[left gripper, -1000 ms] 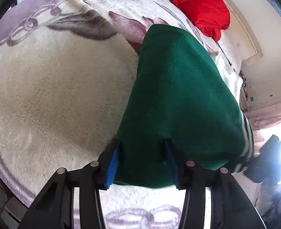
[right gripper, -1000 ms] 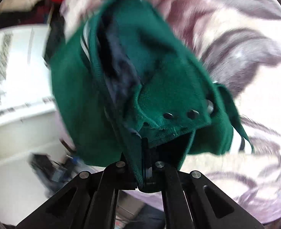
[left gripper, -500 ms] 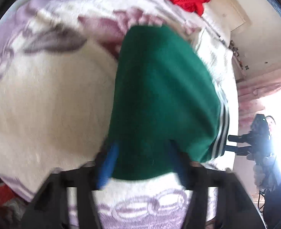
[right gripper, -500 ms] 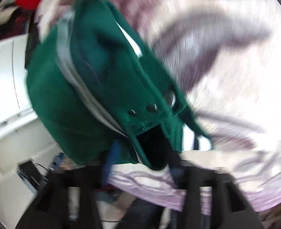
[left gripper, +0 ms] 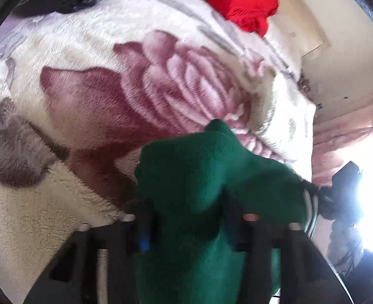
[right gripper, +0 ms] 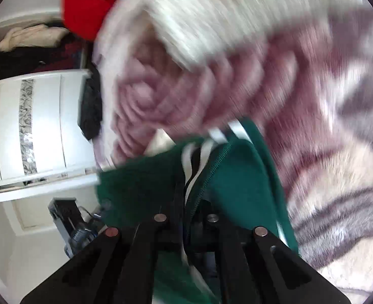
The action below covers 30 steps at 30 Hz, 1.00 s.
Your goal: Fold large clothes
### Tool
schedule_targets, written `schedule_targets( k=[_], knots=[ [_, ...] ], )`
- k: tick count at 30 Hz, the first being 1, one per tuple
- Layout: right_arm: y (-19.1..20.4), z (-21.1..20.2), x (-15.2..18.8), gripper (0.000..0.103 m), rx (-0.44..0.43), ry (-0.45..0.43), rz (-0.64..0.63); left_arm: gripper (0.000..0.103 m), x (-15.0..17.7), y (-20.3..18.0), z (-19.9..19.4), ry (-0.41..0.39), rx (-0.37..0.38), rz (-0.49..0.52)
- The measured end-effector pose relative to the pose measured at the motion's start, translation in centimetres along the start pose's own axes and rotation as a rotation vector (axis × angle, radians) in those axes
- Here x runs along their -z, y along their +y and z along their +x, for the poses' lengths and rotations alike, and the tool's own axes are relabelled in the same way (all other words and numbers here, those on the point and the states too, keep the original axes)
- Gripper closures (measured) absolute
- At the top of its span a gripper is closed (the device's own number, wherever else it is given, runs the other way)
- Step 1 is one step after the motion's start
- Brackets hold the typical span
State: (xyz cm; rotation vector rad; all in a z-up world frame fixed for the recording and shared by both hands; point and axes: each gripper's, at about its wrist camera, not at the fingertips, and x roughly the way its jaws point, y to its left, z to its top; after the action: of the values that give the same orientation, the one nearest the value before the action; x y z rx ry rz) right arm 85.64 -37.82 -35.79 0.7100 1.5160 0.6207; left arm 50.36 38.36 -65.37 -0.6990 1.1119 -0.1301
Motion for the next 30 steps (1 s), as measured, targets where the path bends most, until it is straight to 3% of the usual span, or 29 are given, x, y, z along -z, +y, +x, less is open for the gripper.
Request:
schedule_targets(
  k=[2, 4, 7, 8, 10, 11, 12, 13, 15, 19, 22, 23, 24, 25, 26, 27, 30],
  knots=[
    [1.2, -2.5, -1.0, 0.1, 0.031, -0.089, -0.001, 0.069, 0.3, 1.8, 0.5, 0.003, 0.081, -0.096],
    [-0.8, -1.4, -2.5, 0.1, 0.115, -0.075, 0.06, 0.065, 0.1, 3.9, 1.8, 0.04, 0.143, -0.209],
    [-4.1, 2.7, -3.2, 0.099, 0.229, 0.189, 0.145, 0.05, -0.2, 3.4, 0.4, 0.074, 0.139, -0.211],
    [-3.5, 3.0, -3.4, 0.093, 0.291, 0.245, 0.108, 0.049, -0.2, 3.2, -0.4, 0.077, 0.125, -0.203],
    [-1.4, 1.7, -3.9, 0.073, 0.365, 0.271, 0.022, 0.043, 0.3, 3.0, -2.7, 0.051, 0.114, -0.196],
    [0.6, 0.2, -4.4, 0.047, 0.425, 0.261, -0.048, 0.039, 0.6, 3.1, -3.5, 0.037, 0.104, -0.202],
    [2.3, -1.1, -4.6, 0.028, 0.465, 0.223, -0.114, 0.039, 1.1, 3.3, -4.4, 0.009, 0.118, -0.212],
    [4.8, -2.3, -4.9, 0.024, 0.49, 0.172, -0.209, 0.039, 1.5, 3.5, -5.1, -0.015, 0.138, -0.224],
    [10.0, -1.9, -4.8, 0.024, 0.477, 0.163, -0.432, 0.039, 2.2, 4.0, -5.5, -0.043, 0.126, -0.249],
    [18.9, 8.4, -2.1, 0.024, 0.419, 0.432, -0.834, 0.039, 3.8, 5.2, -5.5, -0.084, 0.085, -0.279],
    [22.3, 16.9, 1.9, 0.025, 0.37, 0.614, -1.019, 0.039, 4.4, 5.8, -4.8, -0.091, 0.069, -0.291],
    [22.9, 19.2, 3.8, 0.032, 0.363, 0.664, -1.094, 0.039, 4.5, 5.8, -4.8, -0.093, 0.073, -0.287],
    [23.3, 20.9, 5.2, 0.057, 0.357, 0.698, -1.177, 0.039, 4.6, 6.0, -4.6, -0.096, 0.067, -0.282],
    [23.6, 22.3, 7.1, 0.064, 0.361, 0.741, -1.288, 0.039, 4.6, 6.1, -4.6, -0.097, 0.063, -0.283],
    [23.7, 23.7, 8.1, 0.072, 0.363, 0.807, -1.306, 0.039, 4.6, 6.2, -4.5, -0.101, 0.081, -0.282],
    [23.7, 24.0, 8.0, 0.078, 0.334, 0.844, -1.238, 0.039, 4.6, 6.3, -4.3, -0.102, 0.091, -0.284],
    [22.6, 24.3, 4.3, 0.082, 0.17, 0.943, -0.766, 0.039, 4.3, 6.4, -4.6, -0.112, 0.12, -0.284]
  ],
)
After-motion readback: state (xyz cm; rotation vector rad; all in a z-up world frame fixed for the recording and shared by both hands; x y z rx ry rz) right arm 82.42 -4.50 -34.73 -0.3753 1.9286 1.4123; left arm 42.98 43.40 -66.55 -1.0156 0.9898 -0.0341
